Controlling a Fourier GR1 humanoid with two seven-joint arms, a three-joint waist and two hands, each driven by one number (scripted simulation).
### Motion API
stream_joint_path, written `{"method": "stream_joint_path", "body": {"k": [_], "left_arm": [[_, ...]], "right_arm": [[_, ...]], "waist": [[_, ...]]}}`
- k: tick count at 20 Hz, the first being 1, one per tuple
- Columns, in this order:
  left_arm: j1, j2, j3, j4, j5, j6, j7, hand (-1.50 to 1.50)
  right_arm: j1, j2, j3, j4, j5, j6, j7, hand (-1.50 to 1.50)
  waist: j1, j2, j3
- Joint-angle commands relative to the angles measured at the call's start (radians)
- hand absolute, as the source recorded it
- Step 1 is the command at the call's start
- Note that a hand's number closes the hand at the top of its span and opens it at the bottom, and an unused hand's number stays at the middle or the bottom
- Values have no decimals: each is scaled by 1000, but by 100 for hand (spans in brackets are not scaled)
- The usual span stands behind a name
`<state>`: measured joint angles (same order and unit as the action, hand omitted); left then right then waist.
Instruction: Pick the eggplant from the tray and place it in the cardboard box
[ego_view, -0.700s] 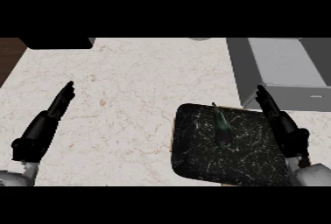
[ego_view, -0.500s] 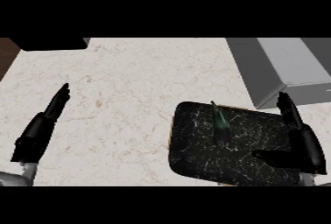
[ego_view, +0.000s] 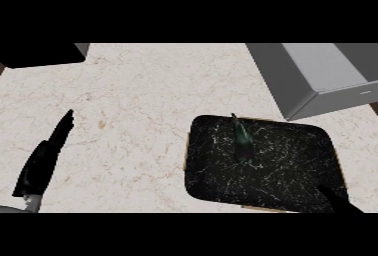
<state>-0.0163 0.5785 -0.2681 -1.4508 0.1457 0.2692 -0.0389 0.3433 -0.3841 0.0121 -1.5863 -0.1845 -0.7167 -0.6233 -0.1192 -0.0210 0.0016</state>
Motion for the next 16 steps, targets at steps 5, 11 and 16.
{"method": "stream_joint_path", "body": {"k": [5,11,16], "left_arm": [[-66,-40,-32,46,-39,-6,6,0],[-96,-64,-45,85,-43,-43,-27,0],[-131,-81,-66,53,-72,-25,21,0]], "right_arm": [[410,-18,177,-232,332,-205,33,-150],[611,-80,281,-455,552,-222,341,-150],[705,-99,301,-593,748,-168,579,-150]], "waist": [[64,26,-11],[113,41,-13],[152,48,-12]]}}
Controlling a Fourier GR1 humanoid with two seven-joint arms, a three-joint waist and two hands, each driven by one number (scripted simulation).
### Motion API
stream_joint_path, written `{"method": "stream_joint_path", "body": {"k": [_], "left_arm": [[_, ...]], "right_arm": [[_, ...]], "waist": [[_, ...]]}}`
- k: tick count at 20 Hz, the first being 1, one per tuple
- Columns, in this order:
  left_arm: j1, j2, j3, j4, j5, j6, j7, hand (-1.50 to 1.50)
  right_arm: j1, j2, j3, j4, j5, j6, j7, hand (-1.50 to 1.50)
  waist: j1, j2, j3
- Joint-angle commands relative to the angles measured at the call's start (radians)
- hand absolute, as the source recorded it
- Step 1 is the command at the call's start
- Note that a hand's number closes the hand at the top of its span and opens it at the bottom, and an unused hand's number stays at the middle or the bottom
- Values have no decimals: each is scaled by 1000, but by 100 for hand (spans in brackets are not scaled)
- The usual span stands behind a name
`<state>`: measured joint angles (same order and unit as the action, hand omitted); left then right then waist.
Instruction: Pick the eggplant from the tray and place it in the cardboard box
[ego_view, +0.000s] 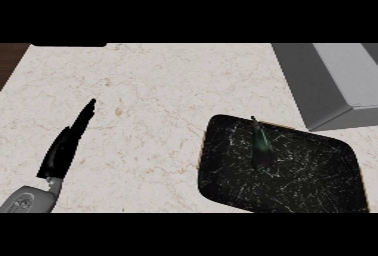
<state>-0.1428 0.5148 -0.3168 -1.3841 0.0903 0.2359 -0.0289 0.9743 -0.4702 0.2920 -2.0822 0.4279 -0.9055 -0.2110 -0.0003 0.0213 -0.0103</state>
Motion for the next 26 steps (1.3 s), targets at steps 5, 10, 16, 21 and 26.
{"method": "stream_joint_path", "body": {"k": [5,10,16,21,26], "left_arm": [[-51,-21,-16,15,-19,-19,8,0],[-44,-47,-34,35,-41,-5,-5,0],[-64,-67,-44,36,-55,-9,-6,0],[-87,-38,-4,76,-34,-51,2,0],[-94,-59,24,107,-29,-56,-8,0]], "right_arm": [[143,14,23,-222,320,130,390,-150],[153,60,12,-305,476,288,620,-150],[-45,103,40,-328,554,480,859,-150],[-341,168,96,-259,627,689,1068,-150],[-672,304,176,-98,769,874,1241,-150]], "waist": [[41,14,-1],[60,17,0],[81,12,2],[65,1,5],[37,-12,8]]}}
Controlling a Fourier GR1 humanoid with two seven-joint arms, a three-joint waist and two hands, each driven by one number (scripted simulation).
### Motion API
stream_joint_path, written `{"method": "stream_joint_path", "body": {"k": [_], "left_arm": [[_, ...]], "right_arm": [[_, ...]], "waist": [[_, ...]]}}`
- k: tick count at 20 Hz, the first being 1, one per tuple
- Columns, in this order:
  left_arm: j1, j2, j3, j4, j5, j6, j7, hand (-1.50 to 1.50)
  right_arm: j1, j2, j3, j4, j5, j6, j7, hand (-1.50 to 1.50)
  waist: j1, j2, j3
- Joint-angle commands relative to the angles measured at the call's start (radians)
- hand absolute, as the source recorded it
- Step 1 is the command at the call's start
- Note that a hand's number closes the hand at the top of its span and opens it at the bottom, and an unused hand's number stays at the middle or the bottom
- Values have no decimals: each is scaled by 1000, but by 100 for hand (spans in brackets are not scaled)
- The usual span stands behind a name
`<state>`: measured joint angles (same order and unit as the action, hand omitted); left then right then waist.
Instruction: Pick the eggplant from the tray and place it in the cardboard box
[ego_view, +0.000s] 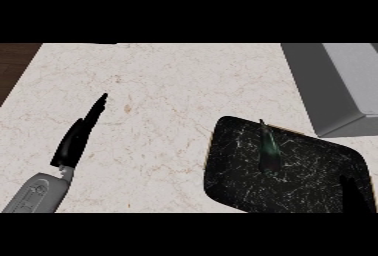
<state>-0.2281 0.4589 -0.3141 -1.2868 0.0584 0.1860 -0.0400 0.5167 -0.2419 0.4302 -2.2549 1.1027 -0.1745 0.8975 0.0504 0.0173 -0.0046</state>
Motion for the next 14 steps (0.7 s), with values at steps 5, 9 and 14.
{"method": "stream_joint_path", "body": {"k": [5,9,14], "left_arm": [[37,-59,22,25,-48,33,-27,0],[65,-28,79,-5,-47,-33,-16,0],[60,-58,111,-14,-84,-43,-17,0]], "right_arm": [[-430,170,37,226,195,183,158,-150],[-493,180,-28,295,136,252,132,-150],[-470,173,-92,418,63,179,34,-150]], "waist": [[-40,-15,4],[-46,-17,4],[-51,-17,5]]}}
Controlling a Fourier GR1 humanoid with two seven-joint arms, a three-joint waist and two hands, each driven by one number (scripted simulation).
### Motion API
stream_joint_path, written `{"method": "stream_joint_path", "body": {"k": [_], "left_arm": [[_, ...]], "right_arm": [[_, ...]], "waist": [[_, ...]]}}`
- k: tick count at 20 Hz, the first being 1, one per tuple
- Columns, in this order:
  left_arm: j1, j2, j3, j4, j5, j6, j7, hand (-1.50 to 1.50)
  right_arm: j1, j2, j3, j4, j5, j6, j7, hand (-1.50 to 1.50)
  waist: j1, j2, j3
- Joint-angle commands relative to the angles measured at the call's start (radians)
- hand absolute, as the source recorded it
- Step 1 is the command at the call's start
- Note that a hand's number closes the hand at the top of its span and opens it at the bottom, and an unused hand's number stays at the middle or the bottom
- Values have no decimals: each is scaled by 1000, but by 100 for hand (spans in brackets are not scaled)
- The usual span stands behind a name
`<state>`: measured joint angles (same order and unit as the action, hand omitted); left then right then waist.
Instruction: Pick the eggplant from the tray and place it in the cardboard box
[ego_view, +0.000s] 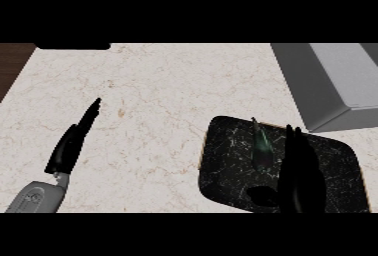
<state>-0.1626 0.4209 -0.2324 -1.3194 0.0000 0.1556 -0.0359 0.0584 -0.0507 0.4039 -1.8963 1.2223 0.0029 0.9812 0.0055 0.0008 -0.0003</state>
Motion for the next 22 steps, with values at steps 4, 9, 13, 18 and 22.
{"method": "stream_joint_path", "body": {"k": [4,9,13,18,22], "left_arm": [[-16,-62,55,54,-72,-25,-12,0],[68,-86,82,-19,-106,-51,-42,0],[81,-88,103,42,-122,-72,-104,0],[-20,-132,131,8,-159,-94,23,0],[5,-117,171,-13,-159,-144,26,0]], "right_arm": [[-145,49,-82,134,-24,54,4,-150],[-111,49,-71,168,13,-2,-1,-150],[-176,26,-183,308,-71,-67,-124,-150],[-142,50,-72,283,-66,-74,-82,-150],[-176,50,-74,300,-83,-81,-39,-150]], "waist": [[-5,0,0],[-4,-1,0],[-3,1,0],[-6,-1,0],[-5,-1,0]]}}
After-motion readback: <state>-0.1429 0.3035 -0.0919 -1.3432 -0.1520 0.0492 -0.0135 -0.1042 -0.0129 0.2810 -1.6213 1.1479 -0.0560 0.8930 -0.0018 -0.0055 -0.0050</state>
